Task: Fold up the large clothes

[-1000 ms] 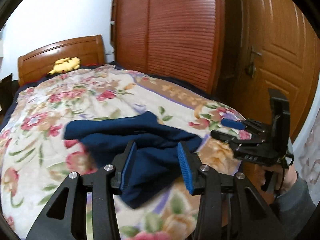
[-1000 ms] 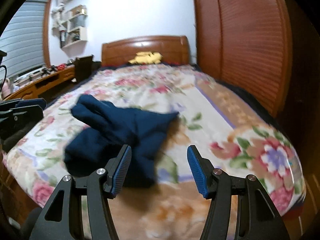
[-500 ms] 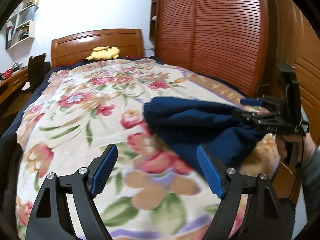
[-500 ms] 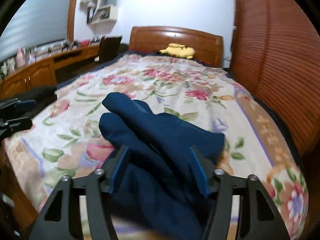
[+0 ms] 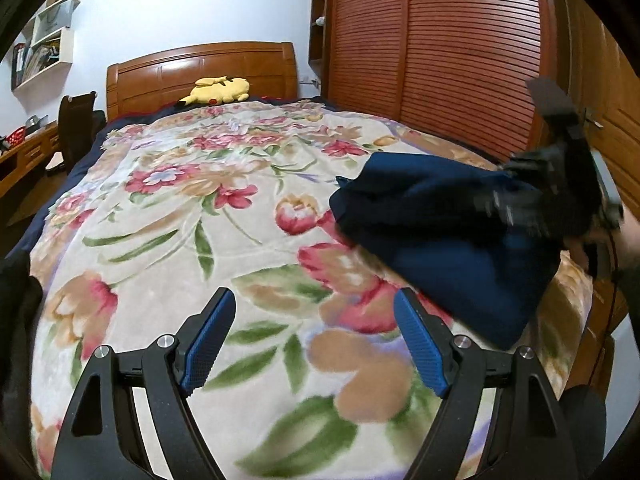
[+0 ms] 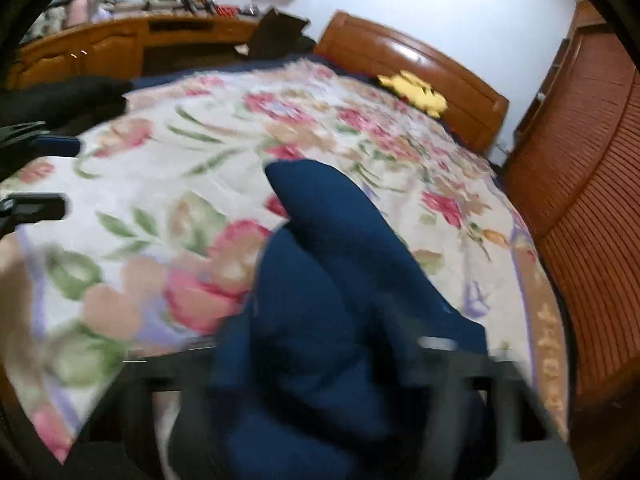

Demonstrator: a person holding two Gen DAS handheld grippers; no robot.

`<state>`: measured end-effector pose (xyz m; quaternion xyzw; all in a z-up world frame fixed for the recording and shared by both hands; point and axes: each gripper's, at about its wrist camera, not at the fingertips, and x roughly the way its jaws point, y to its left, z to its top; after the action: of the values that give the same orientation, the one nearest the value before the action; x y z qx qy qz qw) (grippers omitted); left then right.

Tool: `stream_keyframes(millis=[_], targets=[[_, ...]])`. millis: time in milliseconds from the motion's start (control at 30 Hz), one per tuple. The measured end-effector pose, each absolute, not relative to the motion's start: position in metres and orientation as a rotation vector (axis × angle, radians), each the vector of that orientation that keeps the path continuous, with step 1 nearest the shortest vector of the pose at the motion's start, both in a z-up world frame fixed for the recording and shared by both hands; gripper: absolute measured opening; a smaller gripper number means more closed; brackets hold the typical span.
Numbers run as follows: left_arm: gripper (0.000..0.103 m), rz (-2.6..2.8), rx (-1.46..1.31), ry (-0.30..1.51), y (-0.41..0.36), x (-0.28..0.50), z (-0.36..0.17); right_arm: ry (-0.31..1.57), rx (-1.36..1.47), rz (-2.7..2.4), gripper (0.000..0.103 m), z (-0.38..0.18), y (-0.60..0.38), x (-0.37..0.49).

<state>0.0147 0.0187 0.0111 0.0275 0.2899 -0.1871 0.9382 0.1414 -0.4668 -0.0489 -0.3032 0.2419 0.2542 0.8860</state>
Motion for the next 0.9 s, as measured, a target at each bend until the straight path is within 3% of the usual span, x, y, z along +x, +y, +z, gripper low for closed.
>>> stream_keyframes(millis=[33, 200, 300, 367, 500, 533, 700, 800, 900], targets=[[0.082, -0.388, 0.059, 0.591, 0.017, 0.016, 0.011, 0.512, -0.620, 0.511, 0.016, -0.041, -0.471, 0.152], [0.082, -0.419, 0.077, 0.582, 0.003, 0.029, 0.012, 0.542, -0.495, 0.328, 0.012, 0.005, -0.516, 0.218], [0.082, -0.439, 0.069, 0.588, -0.008, 0.036, 0.012, 0.646, -0.381, 0.196, 0.012, 0.004, -0.556, 0.275], [0.082, -0.455, 0.075, 0.591, -0.018, 0.040, 0.011, 0.728, -0.352, 0.165, 0.017, -0.012, -0.574, 0.299], [0.082, -0.482, 0.106, 0.586, -0.037, 0.041, 0.011, 0.734, -0.392, 0.124, 0.054, -0.026, -0.584, 0.297], [0.082, -0.488, 0.111, 0.585, -0.041, 0.042, 0.012, 0.712, -0.387, 0.135, 0.058, -0.024, -0.584, 0.289], [0.082, -0.528, 0.113, 0.578, -0.059, 0.048, 0.015, 0.620, -0.345, 0.251, 0.059, -0.021, -0.594, 0.211], [0.082, -0.545, 0.106, 0.578, -0.066, 0.051, 0.016, 0.608, -0.312, 0.328, 0.059, -0.050, -0.600, 0.158], [0.090, -0.555, 0.105, 0.580, -0.074, 0.054, 0.016, 0.636, -0.304, 0.341, 0.059, -0.081, -0.612, 0.125]])
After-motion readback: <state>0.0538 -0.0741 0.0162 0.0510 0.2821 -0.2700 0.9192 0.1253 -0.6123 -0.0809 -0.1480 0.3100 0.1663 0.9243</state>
